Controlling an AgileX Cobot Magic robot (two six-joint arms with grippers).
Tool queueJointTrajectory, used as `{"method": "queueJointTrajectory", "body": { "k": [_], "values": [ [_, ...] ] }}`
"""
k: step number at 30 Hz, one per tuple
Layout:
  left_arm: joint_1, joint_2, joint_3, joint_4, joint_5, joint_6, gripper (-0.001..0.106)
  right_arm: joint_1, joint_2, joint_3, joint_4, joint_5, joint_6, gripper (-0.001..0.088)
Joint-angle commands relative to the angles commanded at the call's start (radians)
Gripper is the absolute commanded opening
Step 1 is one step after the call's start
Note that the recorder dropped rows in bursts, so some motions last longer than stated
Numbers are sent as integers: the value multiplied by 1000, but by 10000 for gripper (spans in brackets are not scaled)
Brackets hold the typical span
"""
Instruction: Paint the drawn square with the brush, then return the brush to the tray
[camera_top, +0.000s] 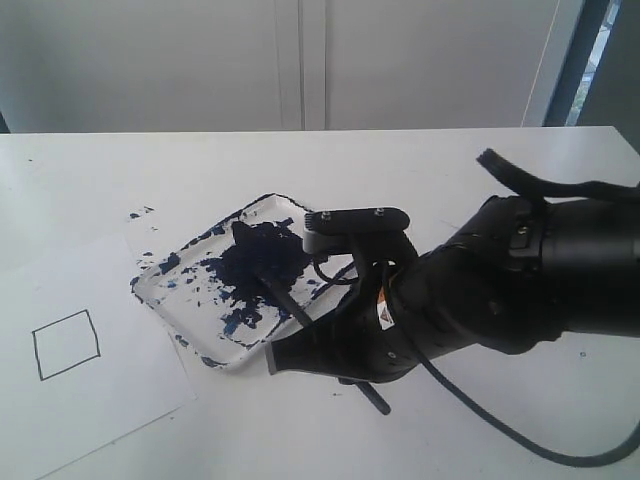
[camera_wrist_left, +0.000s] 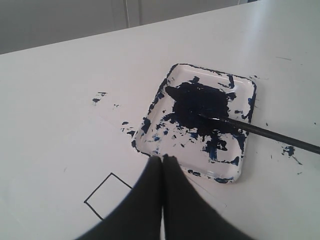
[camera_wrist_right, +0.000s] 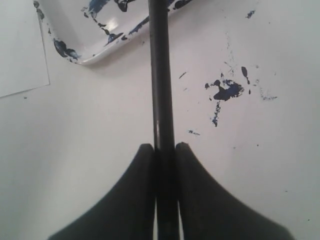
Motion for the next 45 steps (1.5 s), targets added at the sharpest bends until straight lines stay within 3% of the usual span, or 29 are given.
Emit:
{"method": "queueJointTrajectory", "body": {
  "k": [14,29,39,45],
  "values": [
    [0,0,0,0,0,0,3,0,-106,-4,0,2,0,0],
    [0,0,0,0,-28,27,3,0,30,1,4,0,0,0],
    [0,0,0,0,-28,27,3,0,-172,-11,28,11,0,0],
    [0,0,0,0,-28,27,3,0,-218,-11,28,26,-8,0]
  ]
}}
